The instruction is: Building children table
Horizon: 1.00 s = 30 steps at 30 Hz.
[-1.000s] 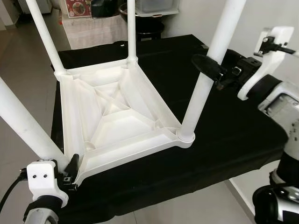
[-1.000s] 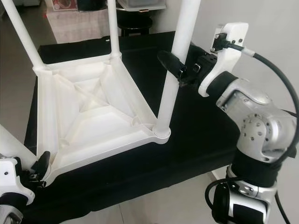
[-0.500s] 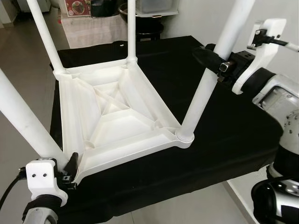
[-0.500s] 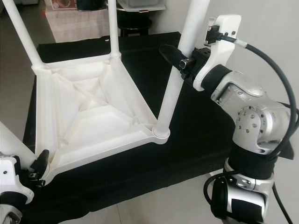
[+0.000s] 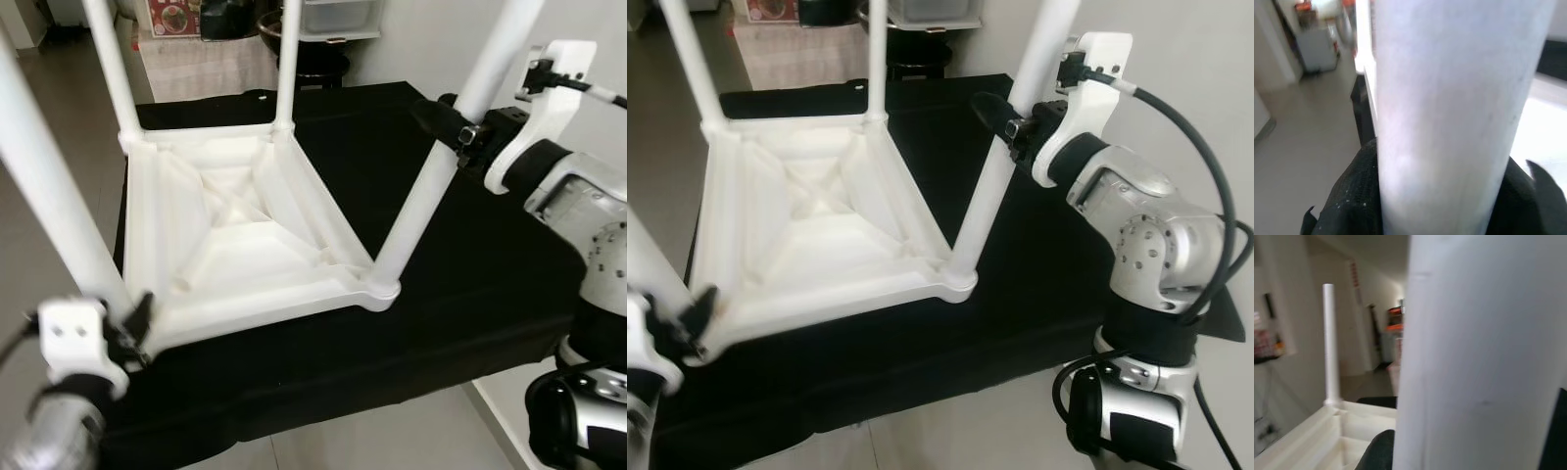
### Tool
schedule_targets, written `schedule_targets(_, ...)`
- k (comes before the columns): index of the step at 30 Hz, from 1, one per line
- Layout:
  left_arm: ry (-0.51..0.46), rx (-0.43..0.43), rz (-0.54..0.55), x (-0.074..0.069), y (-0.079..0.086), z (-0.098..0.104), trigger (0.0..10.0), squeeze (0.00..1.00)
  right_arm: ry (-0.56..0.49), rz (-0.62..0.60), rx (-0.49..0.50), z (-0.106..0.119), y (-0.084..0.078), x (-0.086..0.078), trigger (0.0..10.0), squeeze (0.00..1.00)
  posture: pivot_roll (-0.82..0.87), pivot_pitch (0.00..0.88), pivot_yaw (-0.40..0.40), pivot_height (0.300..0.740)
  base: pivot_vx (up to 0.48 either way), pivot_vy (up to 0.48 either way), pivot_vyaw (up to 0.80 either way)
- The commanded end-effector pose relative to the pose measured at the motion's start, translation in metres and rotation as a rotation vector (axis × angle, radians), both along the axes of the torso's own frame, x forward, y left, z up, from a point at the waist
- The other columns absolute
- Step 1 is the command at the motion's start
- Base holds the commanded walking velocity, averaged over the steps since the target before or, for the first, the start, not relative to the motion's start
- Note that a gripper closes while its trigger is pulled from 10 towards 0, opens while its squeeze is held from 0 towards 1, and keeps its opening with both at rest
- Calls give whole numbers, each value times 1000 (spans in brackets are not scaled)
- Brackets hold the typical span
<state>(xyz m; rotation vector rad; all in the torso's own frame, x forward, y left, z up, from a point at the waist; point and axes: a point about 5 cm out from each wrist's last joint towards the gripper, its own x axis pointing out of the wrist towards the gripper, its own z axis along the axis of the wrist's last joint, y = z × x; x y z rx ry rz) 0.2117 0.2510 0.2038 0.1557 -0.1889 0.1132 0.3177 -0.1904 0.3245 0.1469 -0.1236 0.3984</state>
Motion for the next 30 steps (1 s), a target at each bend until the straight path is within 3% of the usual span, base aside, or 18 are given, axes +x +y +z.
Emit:
schedule_targets(1,-276,73,-7,-1,19,78,10000,0,192,-283,-64,-39,-33,12,10000,0,6,77,-55,740,0,0,0)
schedule_targets(2,-276,73,-7,-1,19,78,10000,0,192,-283,-64,-39,-33,12,10000,0,6,77,-55,740,0,0,0)
schedule_targets(3,-359,121,-81,7,19,115,10000,0,272,-363,-71,-57,-42,17,10000,0,14,75,-50,740,0,0,0)
schedule_targets(6,-359,121,-81,7,19,115,10000,0,272,-363,-71,-57,-42,17,10000,0,14,75,-50,740,0,0,0)
schedule_targets(8,-484,181,-237,22,7,178,10000,0,413,-470,-39,-95,-50,22,10000,0,34,70,-21,740,0,0,0)
schedule_targets(10,-484,181,-237,22,7,178,10000,0,413,-470,-39,-95,-50,22,10000,0,34,70,-21,740,0,0,0)
schedule_targets(12,-570,185,-462,44,-26,230,10000,0,562,-520,49,-148,-40,31,10000,0,54,61,28,740,0,0,0)
schedule_targets(14,-570,185,-462,44,-26,230,10000,0,562,-520,49,-148,-40,31,10000,0,54,61,28,740,0,0,0)
schedule_targets(15,-593,190,-553,52,-44,249,10000,0,611,-512,97,-170,-30,36,10000,0,55,61,32,740,0,0,0)
schedule_targets(23,-593,190,-553,52,-44,249,10000,0,611,-512,97,-170,-30,36,10000,0,55,61,32,740,0,0,0)
schedule_targets(24,-605,181,-641,58,-61,265,10000,0,649,-529,131,-187,-22,39,10000,0,65,59,52,740,0,0,0)
schedule_targets(26,-605,181,-641,58,-61,265,10000,0,649,-529,131,-187,-22,39,10000,0,65,59,52,740,0,0,0)
schedule_targets(27,-595,136,-778,65,-84,278,10000,1000,705,-577,162,-212,-23,37,10000,0,97,82,92,740,0,0,0)
schedule_targets(28,-592,105,-874,66,-101,286,10000,1000,767,-642,175,-236,-28,29,10000,0,102,88,98,740,0,0,0)
schedule_targets(29,-592,105,-874,66,-101,286,10000,1000,767,-642,175,-236,-28,29,10000,0,102,88,98,740,0,0,0)
schedule_targets(30,-581,87,-938,65,-111,292,10000,1000,811,-692,178,-252,-32,23,10000,0,105,89,97,740,0,0,0)
